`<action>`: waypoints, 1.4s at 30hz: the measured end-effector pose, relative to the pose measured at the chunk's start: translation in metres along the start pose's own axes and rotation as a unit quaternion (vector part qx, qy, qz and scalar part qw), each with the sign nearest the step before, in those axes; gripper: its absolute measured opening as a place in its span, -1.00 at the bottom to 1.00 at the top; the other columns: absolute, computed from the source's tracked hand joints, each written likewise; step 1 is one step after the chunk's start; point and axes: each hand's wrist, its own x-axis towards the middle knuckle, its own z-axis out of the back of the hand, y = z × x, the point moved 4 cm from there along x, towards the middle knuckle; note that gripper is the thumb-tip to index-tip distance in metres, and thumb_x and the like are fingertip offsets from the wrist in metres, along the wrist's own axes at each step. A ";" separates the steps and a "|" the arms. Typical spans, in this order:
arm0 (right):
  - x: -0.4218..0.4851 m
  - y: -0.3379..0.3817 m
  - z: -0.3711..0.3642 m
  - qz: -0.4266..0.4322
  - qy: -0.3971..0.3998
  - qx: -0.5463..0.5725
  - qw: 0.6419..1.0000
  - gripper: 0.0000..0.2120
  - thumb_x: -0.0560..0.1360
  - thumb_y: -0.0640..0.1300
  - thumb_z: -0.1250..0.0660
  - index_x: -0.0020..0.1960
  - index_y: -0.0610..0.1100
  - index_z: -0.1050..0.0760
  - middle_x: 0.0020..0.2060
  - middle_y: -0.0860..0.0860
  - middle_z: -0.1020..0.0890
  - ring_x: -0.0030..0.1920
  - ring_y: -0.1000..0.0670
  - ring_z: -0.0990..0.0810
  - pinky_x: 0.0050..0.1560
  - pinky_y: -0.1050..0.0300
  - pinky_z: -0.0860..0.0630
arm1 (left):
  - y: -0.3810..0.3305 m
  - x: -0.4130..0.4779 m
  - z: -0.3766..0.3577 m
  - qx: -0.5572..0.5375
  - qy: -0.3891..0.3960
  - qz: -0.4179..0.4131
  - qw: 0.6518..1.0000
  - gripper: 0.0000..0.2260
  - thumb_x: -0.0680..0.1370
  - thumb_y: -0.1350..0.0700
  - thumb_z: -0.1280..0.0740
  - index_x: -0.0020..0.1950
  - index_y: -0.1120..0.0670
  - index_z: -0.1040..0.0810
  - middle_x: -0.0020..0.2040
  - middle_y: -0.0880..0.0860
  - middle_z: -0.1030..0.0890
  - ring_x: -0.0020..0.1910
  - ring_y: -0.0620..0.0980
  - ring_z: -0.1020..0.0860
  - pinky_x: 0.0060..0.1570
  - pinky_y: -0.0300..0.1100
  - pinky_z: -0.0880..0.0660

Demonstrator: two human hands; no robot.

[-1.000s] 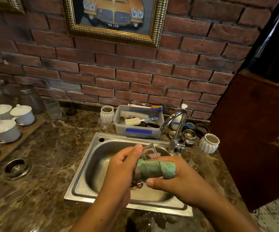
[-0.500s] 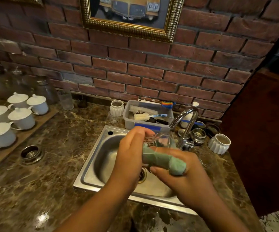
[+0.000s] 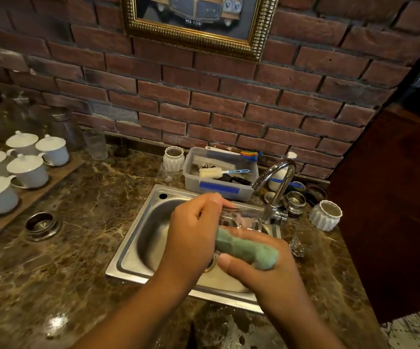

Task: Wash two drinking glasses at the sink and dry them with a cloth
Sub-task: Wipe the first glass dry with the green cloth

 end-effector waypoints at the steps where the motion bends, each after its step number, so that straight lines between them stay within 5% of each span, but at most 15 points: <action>1: -0.001 -0.006 -0.001 -0.060 -0.006 0.091 0.994 -0.78 0.26 -0.21 -0.55 -0.10 -0.10 -0.74 -0.28 0.01 -0.72 -0.30 0.01 -0.65 -0.34 0.24 -0.55 | -0.002 0.000 0.001 0.052 0.003 -0.083 0.995 -0.67 0.67 0.09 -0.18 -0.12 0.09 -0.69 -0.24 0.01 -0.66 -0.19 -0.03 -0.65 -0.26 -0.21 -0.59; 3: -0.004 -0.023 -0.006 -0.173 -0.020 0.286 0.942 -0.63 0.14 -0.24 -0.60 -0.06 -0.20 -0.71 -0.19 -0.14 -0.73 -0.23 -0.08 -0.69 -0.29 0.15 -0.62 | -0.003 0.001 0.001 0.142 0.043 -0.212 0.966 -0.66 0.64 0.06 -0.16 -0.09 0.17 -0.67 -0.20 0.01 -0.64 -0.19 -0.06 -0.61 -0.23 -0.24 -0.52; 6: -0.007 -0.032 -0.007 -0.219 -0.067 0.372 0.900 -0.50 0.16 -0.28 -0.62 0.09 -0.26 -0.67 0.04 -0.28 -0.71 -0.02 -0.16 -0.73 -0.02 -0.02 -0.65 | 0.011 0.012 -0.002 0.171 0.124 -0.224 0.952 -0.63 0.63 -0.01 -0.14 -0.06 0.15 -0.67 -0.16 0.00 -0.63 -0.15 -0.09 -0.59 -0.19 -0.19 -0.53; 11: -0.001 -0.009 0.009 -0.089 -0.043 0.080 0.992 -0.84 0.33 -0.15 -0.54 -0.09 -0.05 -0.73 -0.30 -0.06 -0.70 -0.34 0.02 -0.58 -0.35 0.19 -0.49 | 0.016 -0.004 -0.010 0.017 0.081 -0.058 0.995 -0.77 0.62 -0.06 -0.18 0.01 -0.04 -0.61 -0.09 -0.08 -0.63 -0.08 -0.04 -0.62 -0.20 -0.16 -0.61; 13: -0.001 0.000 0.016 0.010 -0.022 -0.052 0.998 -0.84 0.43 -0.21 -0.51 -0.05 0.00 -0.73 -0.20 0.09 -0.75 -0.22 0.13 -0.68 -0.21 0.25 -0.59 | 0.013 -0.006 -0.014 -0.030 0.070 0.036 0.996 -0.76 0.62 -0.05 -0.19 -0.06 -0.03 -0.63 -0.10 -0.02 -0.65 -0.16 -0.03 -0.64 -0.30 -0.08 -0.57; 16: -0.004 0.003 0.018 0.143 -0.007 -0.263 0.954 -0.78 0.45 -0.05 -0.49 0.10 0.08 -0.68 -0.01 0.21 -0.72 0.07 0.16 -0.68 0.15 0.07 -0.60 | 0.009 -0.001 -0.015 -0.120 0.098 0.229 0.961 -0.74 0.65 -0.03 -0.25 -0.12 -0.02 -0.67 -0.20 0.07 -0.69 -0.29 0.03 -0.64 -0.34 -0.12 -0.45; 20: -0.008 -0.004 0.015 0.261 0.037 -0.447 0.855 -0.69 0.42 -0.16 -0.52 0.13 0.07 -0.63 0.00 0.19 -0.69 0.19 0.12 -0.62 0.53 -0.28 -0.19 | 0.011 -0.004 -0.013 -0.150 0.140 0.348 0.915 -0.73 0.60 -0.11 -0.32 0.03 0.09 -0.62 -0.35 0.03 -0.66 -0.46 -0.04 -0.58 -0.55 -0.28 -0.33; 25: -0.009 0.002 0.007 0.160 0.001 -0.266 0.951 -0.77 0.47 -0.01 -0.49 0.12 0.06 -0.68 0.03 0.21 -0.72 0.11 0.16 -0.67 0.14 0.02 -0.60 | 0.007 -0.005 -0.010 -0.159 0.053 0.226 0.960 -0.77 0.60 -0.01 -0.34 -0.13 0.11 -0.65 -0.29 0.13 -0.65 -0.37 0.10 -0.62 -0.42 -0.13 -0.48; 29: -0.010 0.004 -0.002 -0.008 -0.017 0.003 1.000 -0.76 0.34 -0.26 -0.57 -0.02 -0.06 -0.74 -0.20 0.04 -0.75 -0.20 0.08 -0.71 -0.22 0.24 -0.61 | -0.003 -0.005 -0.002 -0.043 0.053 -0.004 0.998 -0.75 0.51 -0.13 -0.30 -0.16 0.01 -0.62 -0.23 0.06 -0.63 -0.18 0.15 -0.63 -0.20 0.09 -0.60; 31: -0.014 -0.006 -0.005 -0.129 -0.004 0.234 0.964 -0.56 0.12 -0.20 -0.71 -0.03 -0.20 -0.71 -0.22 -0.12 -0.73 -0.24 -0.04 -0.69 -0.29 0.16 -0.62 | -0.012 -0.007 -0.001 0.044 0.080 -0.123 0.988 -0.76 0.54 -0.09 -0.26 -0.13 0.02 -0.61 -0.23 -0.03 -0.61 -0.20 0.01 -0.61 -0.24 0.01 -0.59; 33: -0.020 -0.013 -0.007 -0.195 -0.007 0.434 0.880 -0.37 -0.01 -0.27 -0.74 0.04 -0.31 -0.68 -0.04 -0.30 -0.70 -0.07 -0.20 -0.72 -0.04 -0.10 -0.70 | -0.022 -0.010 -0.002 0.139 0.122 -0.257 0.949 -0.77 0.57 -0.01 -0.26 -0.10 0.09 -0.62 -0.20 -0.06 -0.60 -0.19 -0.09 -0.57 -0.23 -0.12 -0.52; 35: -0.021 -0.010 -0.006 -0.206 -0.010 0.490 0.847 -0.38 0.00 -0.35 -0.70 0.05 -0.33 -0.67 0.03 -0.35 -0.67 0.01 -0.26 -0.71 0.14 -0.17 -0.59 | -0.022 -0.010 -0.005 0.184 0.156 -0.318 0.917 -0.77 0.57 0.00 -0.26 -0.08 0.12 -0.62 -0.17 -0.03 -0.60 -0.18 -0.11 -0.55 -0.21 -0.18 -0.49; 38: -0.019 -0.004 0.005 -0.168 -0.022 0.340 0.925 -0.62 0.20 -0.27 -0.57 0.01 -0.26 -0.69 -0.01 -0.30 -0.70 -0.03 -0.19 -0.72 0.03 -0.03 -0.68 | -0.011 -0.007 -0.006 0.127 0.163 -0.232 0.950 -0.79 0.57 -0.04 -0.23 -0.03 0.05 -0.58 -0.12 -0.07 -0.58 -0.13 -0.05 -0.57 -0.20 -0.14 -0.52; 40: -0.014 0.005 0.011 -0.100 -0.023 0.160 0.982 -0.83 0.35 -0.21 -0.49 -0.05 -0.16 -0.72 -0.14 -0.15 -0.74 -0.16 -0.07 -0.72 -0.15 0.10 -0.66 | -0.008 -0.011 -0.009 0.069 0.138 -0.111 0.982 -0.82 0.58 -0.08 -0.24 -0.03 -0.03 -0.57 -0.13 -0.08 -0.59 -0.11 -0.05 -0.59 -0.21 -0.17 -0.56; 42: -0.013 0.012 0.015 0.008 -0.018 -0.049 0.999 -0.85 0.43 -0.17 -0.47 -0.01 -0.07 -0.73 -0.15 0.04 -0.76 -0.16 0.07 -0.72 -0.15 0.14 -0.62 | -0.007 -0.011 -0.014 -0.024 0.118 0.064 0.991 -0.84 0.60 -0.05 -0.29 -0.07 -0.03 -0.60 -0.16 0.02 -0.62 -0.17 -0.05 -0.59 -0.28 -0.17 -0.51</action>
